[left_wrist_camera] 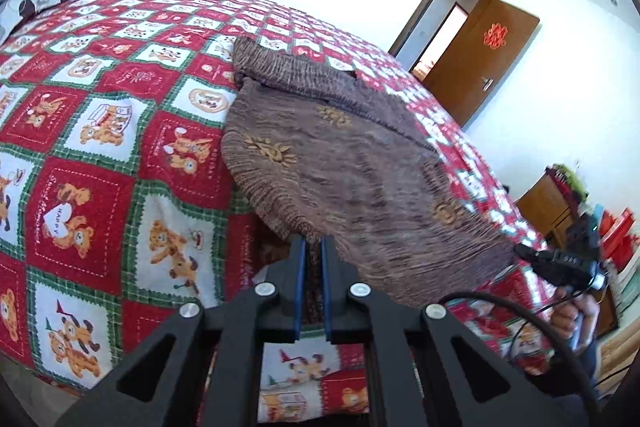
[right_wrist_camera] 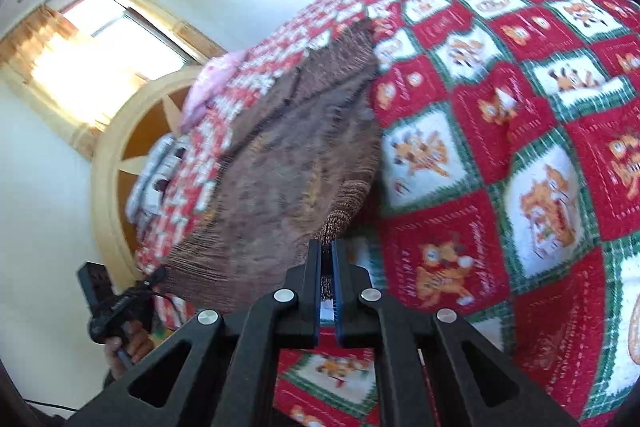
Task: Fold small clothes
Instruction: 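Lift the hem with both grippers and fold it toward the collar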
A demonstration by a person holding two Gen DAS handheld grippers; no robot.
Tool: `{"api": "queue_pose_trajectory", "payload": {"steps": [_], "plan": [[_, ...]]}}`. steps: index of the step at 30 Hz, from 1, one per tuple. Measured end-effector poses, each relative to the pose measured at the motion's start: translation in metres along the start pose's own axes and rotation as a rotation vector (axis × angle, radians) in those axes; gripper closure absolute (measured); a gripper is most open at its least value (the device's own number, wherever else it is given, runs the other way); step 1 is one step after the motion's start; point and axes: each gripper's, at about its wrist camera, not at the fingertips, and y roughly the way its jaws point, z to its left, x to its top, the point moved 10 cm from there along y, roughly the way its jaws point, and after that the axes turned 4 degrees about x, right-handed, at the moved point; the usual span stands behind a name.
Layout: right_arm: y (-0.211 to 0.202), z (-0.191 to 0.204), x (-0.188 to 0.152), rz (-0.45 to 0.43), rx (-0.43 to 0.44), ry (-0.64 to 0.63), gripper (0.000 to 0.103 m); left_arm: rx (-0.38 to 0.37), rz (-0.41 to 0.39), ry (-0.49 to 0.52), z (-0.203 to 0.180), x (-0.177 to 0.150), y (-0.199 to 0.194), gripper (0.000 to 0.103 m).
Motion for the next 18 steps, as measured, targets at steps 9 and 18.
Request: {"api": "queue_pose_trajectory", "payload": {"steps": [9,18], "plan": [[-0.024,0.037,0.028,-0.073,0.113,-0.007,0.099,-0.092,-0.063,-0.074,-0.01,0.033,-0.023,0.096],[-0.034,0.044,0.047,-0.099,0.121,-0.011,0.1,-0.103,-0.136,-0.068,-0.014,0.059,-0.043,0.096]]}}
